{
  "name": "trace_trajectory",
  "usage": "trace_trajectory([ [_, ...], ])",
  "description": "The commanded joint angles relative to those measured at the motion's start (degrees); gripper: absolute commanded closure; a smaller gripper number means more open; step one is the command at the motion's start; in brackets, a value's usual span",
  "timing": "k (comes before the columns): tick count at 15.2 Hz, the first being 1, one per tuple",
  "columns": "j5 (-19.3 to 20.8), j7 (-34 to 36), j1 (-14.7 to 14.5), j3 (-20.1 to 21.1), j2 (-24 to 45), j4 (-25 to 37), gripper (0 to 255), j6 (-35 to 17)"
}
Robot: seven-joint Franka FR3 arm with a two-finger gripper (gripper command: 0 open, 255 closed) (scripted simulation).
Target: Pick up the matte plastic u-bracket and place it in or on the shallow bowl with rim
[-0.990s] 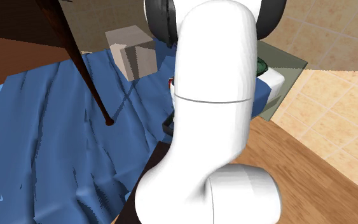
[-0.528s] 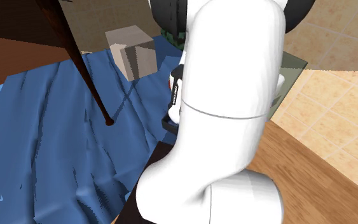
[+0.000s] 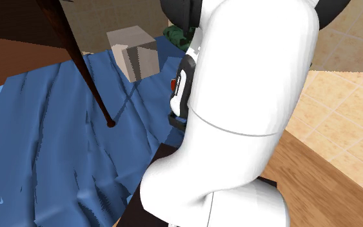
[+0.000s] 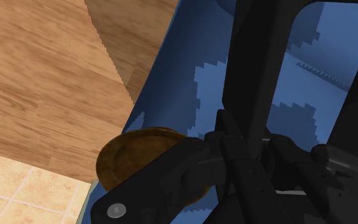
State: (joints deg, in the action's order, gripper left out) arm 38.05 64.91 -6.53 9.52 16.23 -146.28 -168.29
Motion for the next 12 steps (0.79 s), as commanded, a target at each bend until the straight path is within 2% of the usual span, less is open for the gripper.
trace_trajectory([
  [1,-1.9,-4.5,3.1,0.7,1.0,1.8,255,0.5],
  [7,-7.2,-17.3,12.2,3.2,4.9,8.9,255,3.3],
  [12,-10.5,-26.1,18.5,5.0,9.0,16.7,255,6.8],
])
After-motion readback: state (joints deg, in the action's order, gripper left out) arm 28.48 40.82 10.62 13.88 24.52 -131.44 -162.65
